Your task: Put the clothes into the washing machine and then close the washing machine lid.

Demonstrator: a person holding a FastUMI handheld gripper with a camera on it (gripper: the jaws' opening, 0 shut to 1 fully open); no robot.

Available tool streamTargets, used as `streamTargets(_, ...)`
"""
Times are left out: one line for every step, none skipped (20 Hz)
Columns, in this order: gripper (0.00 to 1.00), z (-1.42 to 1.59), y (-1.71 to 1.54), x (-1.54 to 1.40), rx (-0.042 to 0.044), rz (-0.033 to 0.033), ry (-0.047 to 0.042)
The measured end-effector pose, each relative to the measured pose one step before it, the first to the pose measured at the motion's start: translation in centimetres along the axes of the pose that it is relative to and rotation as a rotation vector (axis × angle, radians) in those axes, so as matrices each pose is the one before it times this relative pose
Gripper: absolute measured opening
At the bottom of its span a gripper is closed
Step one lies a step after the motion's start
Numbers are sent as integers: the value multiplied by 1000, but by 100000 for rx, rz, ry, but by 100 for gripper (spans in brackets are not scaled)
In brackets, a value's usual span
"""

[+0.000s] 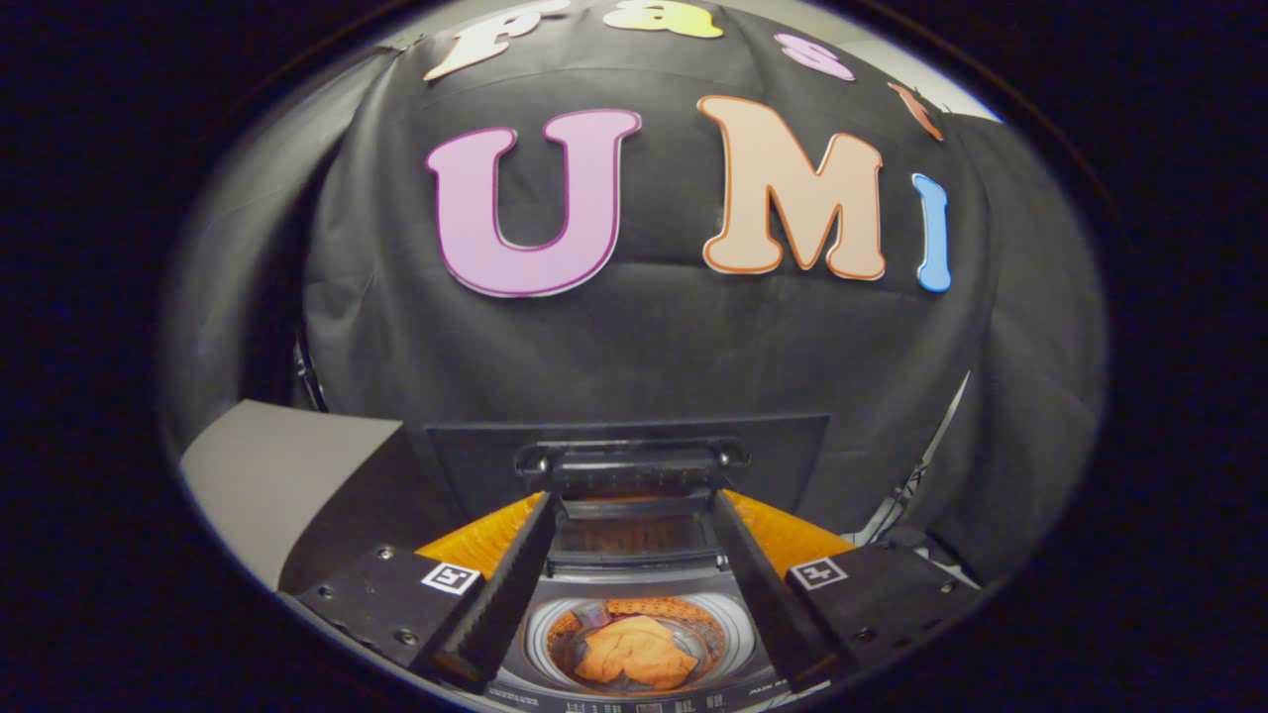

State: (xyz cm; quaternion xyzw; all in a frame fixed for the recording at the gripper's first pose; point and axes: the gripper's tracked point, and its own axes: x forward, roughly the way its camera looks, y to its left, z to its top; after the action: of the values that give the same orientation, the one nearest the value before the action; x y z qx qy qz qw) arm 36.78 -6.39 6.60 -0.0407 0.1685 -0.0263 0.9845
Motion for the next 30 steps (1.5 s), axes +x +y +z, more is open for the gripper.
streamTargets(98, 808, -234, 84, -85, -304, -1152)
streamTargets(98, 631, -77, 152, -958, 241, -1517)
streamTargets(98, 802, 111, 376, -1755, 962, -2079)
streamTargets(98, 792, 224, 435, -1669, 1890, -3472)
streamTargets(98, 759, 396, 500, -191, 1963, -3698)
streamTargets(98, 783, 226, 600, 931, 1912, -4460)
streamTargets(98, 499, 230, 775, 1268, 1533, -3407)
streamTargets(98, 58, 256, 799, 1138, 1426, -2222)
streamTargets(98, 178, 100, 1030, 1240, 533, -2044)
streamTargets(98, -577, -88, 1078, 898, -90, 35)
streamTargets(98, -811, 3, 1124, 844, 409, 1857)
streamTargets(98, -984, -39, 1061, 288, -513, 2710)
streamTargets(98, -131, -198, 1003, -780, -593, -467)
streamTargets(98, -16, -194, 1054, -1348, -793, -1481)
streamTargets(98, 220, -501, 822, -1324, -2232, -2023)
streamTargets(97, -96, -448, 500, -1010, -2226, -1142)
streamTargets(97, -108, -446, 453, 2221, -2736, -1891)
streamTargets(98, -436, 305, 819, 2930, 57, -2019)
streamTargets(98, -943, 600, 190, 2133, 2047, 1806)
streamTargets(98, -1319, 655, 151, -2531, 395, 2573)
streamTargets(98, 906, -163, -23, -4166, 49, -8398)
streamTargets(97, 383, -21, 250, 1197, -481, -5683)
streamTargets(97, -210, 130, -724, 3204, -257, 708)
streamTargets(97, 388, 97, 136, -1586, 1052, -3240)
streamTargets(97, -152, -53, 54, 1360, 122, 1139)
streamTargets(96, 111, 223, -291, -260, 299, -49)
streamTargets(96, -285, -93, -17, -698, 83, 964)
streamTargets(96, 204, -20, -490, 141, -600, -648)
streamTargets(96, 324, -83, -205, -22, -1069, -1721)
streamTargets(96, -233, -85, -760, -204, -998, -39)
